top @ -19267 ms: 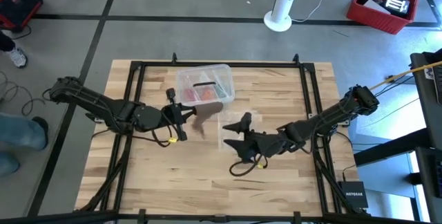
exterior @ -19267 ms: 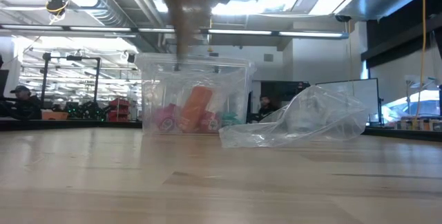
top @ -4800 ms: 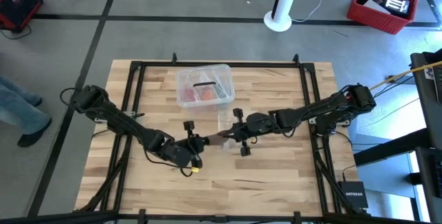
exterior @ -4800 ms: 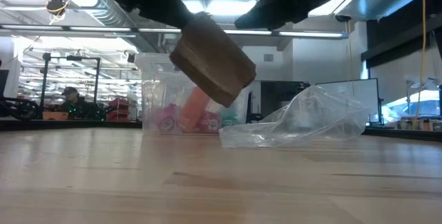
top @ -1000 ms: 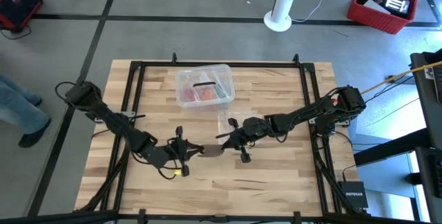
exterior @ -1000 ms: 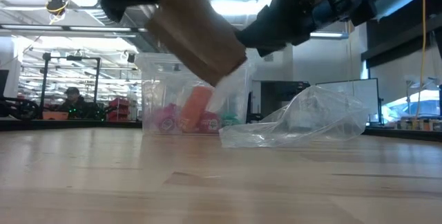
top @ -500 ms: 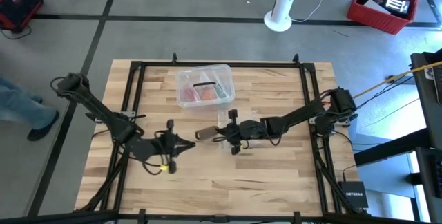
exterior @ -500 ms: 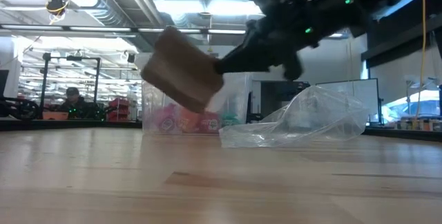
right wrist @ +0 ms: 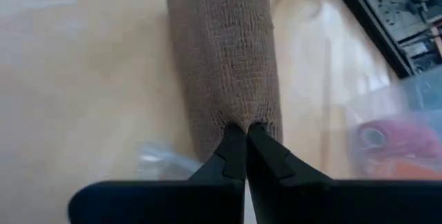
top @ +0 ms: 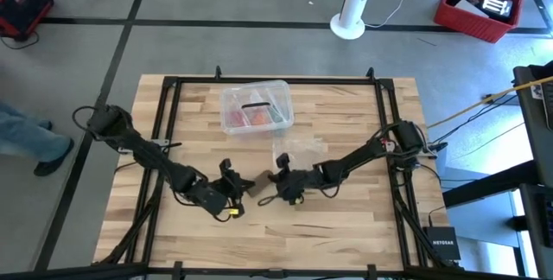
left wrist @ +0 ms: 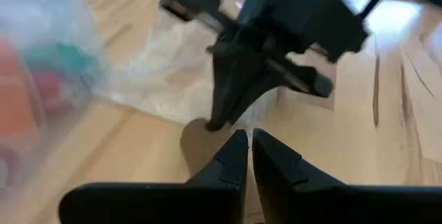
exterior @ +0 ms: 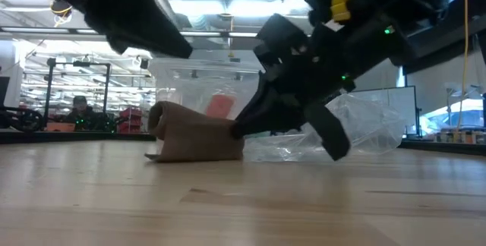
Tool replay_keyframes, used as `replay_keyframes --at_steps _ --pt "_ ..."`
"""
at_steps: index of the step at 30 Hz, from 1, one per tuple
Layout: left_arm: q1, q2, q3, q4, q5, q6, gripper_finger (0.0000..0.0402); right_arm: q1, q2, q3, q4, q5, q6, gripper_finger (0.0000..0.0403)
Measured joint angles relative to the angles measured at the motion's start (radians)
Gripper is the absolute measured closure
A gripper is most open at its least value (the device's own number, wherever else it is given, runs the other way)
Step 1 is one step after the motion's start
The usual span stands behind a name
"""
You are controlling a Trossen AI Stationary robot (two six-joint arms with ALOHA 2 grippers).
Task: Roll bandage
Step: Roll the brown bandage
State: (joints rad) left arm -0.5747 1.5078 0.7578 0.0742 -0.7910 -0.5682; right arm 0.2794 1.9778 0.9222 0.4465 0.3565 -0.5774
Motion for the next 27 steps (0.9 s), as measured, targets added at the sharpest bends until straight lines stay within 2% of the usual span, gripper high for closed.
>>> replay_keyframes --at_steps 10,16,23,27 --pt "-0.002 0.153 0.0 0.159 0.035 -0.03 0.0386 0.056 -0.005 0.001 -0.033 0.009 0.002 0.0394" --pt "-0.002 0.18 0.0 0.179 0.057 -0.038 0.0386 0.089 -0.005 0.001 -0.056 0.02 0.01 0.0394" --pt "0.001 0.264 0.001 0.267 0.049 -0.046 0.0386 0.124 -0.005 0.001 -0.063 0.069 0.103 0.0392" --pt "-0.009 0.305 0.0 0.309 0.051 -0.053 0.0386 0.135 -0.006 0.001 -0.08 0.062 0.107 0.0367"
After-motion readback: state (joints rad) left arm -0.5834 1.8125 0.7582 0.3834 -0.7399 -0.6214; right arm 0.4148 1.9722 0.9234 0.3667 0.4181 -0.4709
